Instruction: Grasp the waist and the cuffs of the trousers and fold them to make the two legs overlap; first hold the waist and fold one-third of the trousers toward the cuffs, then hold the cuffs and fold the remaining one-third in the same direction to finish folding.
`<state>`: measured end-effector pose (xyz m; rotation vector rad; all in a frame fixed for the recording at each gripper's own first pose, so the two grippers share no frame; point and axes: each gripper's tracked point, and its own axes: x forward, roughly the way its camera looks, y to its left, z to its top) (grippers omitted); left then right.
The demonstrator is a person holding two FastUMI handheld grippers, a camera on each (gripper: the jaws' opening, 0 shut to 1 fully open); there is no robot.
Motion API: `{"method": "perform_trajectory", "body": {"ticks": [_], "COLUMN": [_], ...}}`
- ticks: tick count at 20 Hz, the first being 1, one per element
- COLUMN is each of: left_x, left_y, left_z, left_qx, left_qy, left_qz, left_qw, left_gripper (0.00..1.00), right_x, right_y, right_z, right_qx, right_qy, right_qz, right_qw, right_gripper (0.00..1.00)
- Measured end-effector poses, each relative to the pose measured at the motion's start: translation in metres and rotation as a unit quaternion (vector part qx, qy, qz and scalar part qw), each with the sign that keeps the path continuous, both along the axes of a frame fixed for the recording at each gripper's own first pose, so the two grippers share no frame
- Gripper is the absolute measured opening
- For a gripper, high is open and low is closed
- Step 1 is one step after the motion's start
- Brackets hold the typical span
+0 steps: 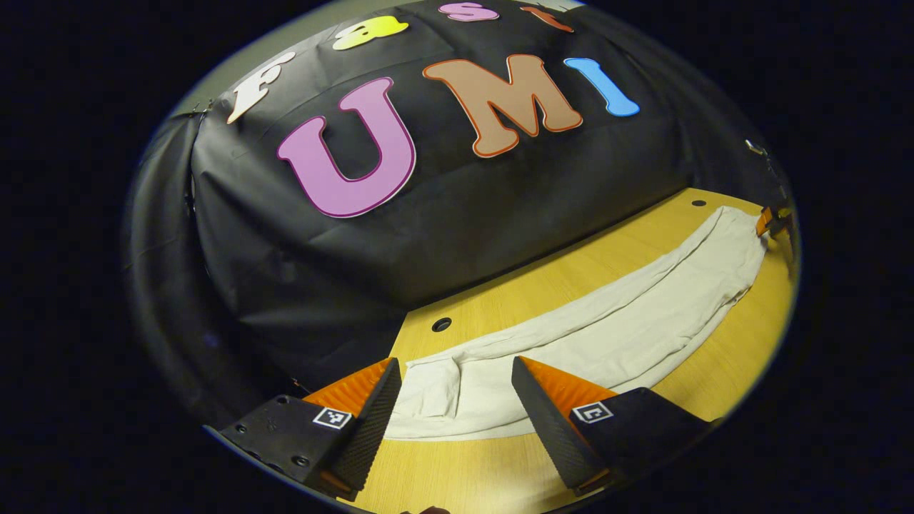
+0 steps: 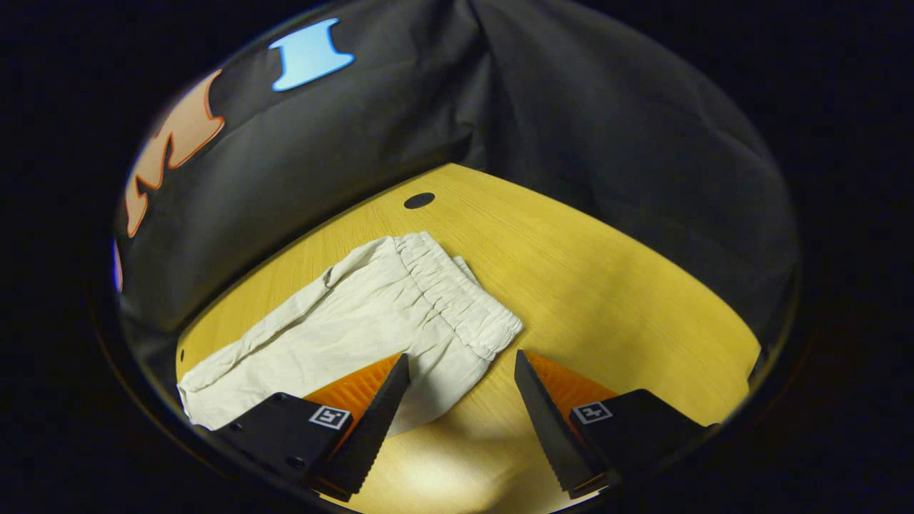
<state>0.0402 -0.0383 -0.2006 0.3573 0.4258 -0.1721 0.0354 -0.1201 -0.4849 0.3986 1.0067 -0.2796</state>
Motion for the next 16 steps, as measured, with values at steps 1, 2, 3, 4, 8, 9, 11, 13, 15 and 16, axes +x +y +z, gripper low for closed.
{"method": "perform_trajectory", "body": {"ticks": [1, 2, 3, 4, 8, 9, 11, 13, 15, 16], "left_x": [-0.004, -0.008, -0.012, -0.015, -0.027, -0.03, -0.035, -0.041, -0.048, -0.052], "left_y": [-0.001, -0.002, -0.003, -0.005, -0.008, -0.008, -0.009, -0.01, -0.008, -0.006], "left_z": [0.0, 0.001, 0.001, 0.002, 0.005, 0.007, 0.009, 0.013, 0.017, 0.018], "left_qx": [-0.004, -0.008, -0.009, -0.01, -0.012, -0.016, -0.024, -0.037, -0.049, -0.055], "left_qy": [0.001, 0.002, 0.004, 0.004, 0.006, 0.006, 0.01, 0.01, 0.012, 0.011], "left_qz": [0.004, 0.006, 0.008, 0.009, 0.016, 0.019, 0.028, 0.04, 0.057, 0.065], "left_qw": [1.0, 1.0, 1.0, 1.0, 1.0, 1.0, 0.999, 0.998, 0.997, 0.996], "left_gripper": [0.96, 0.96, 0.95, 0.96, 0.96, 0.96, 0.96, 0.96, 0.96, 0.96], "right_x": [0.002, -0.002, 0.0, -0.004, -0.002, -0.003, -0.002, 0.001, 0.006, 0.008], "right_y": [0.0, 0.002, -0.008, -0.006, -0.01, -0.01, -0.011, -0.011, -0.008, -0.01], "right_z": [-0.006, -0.007, -0.009, -0.012, -0.01, -0.01, -0.006, -0.002, 0.008, 0.014], "right_qx": [0.015, 0.024, 0.021, 0.042, 0.068, 0.067, 0.07, 0.065, 0.066, 0.064], "right_qy": [0.009, 0.02, 0.02, 0.031, 0.03, 0.031, 0.022, 0.009, -0.008, -0.015], "right_qz": [-0.01, -0.02, -0.036, -0.045, -0.067, -0.059, -0.051, -0.041, -0.026, -0.018], "right_qw": [1.0, 0.999, 0.999, 0.998, 0.995, 0.996, 0.996, 0.997, 0.997, 0.998], "right_gripper": [0.94, 0.81, 0.6, 0.48, 0.09, 0.09, 0.09, 0.09, 0.09, 0.09]}}
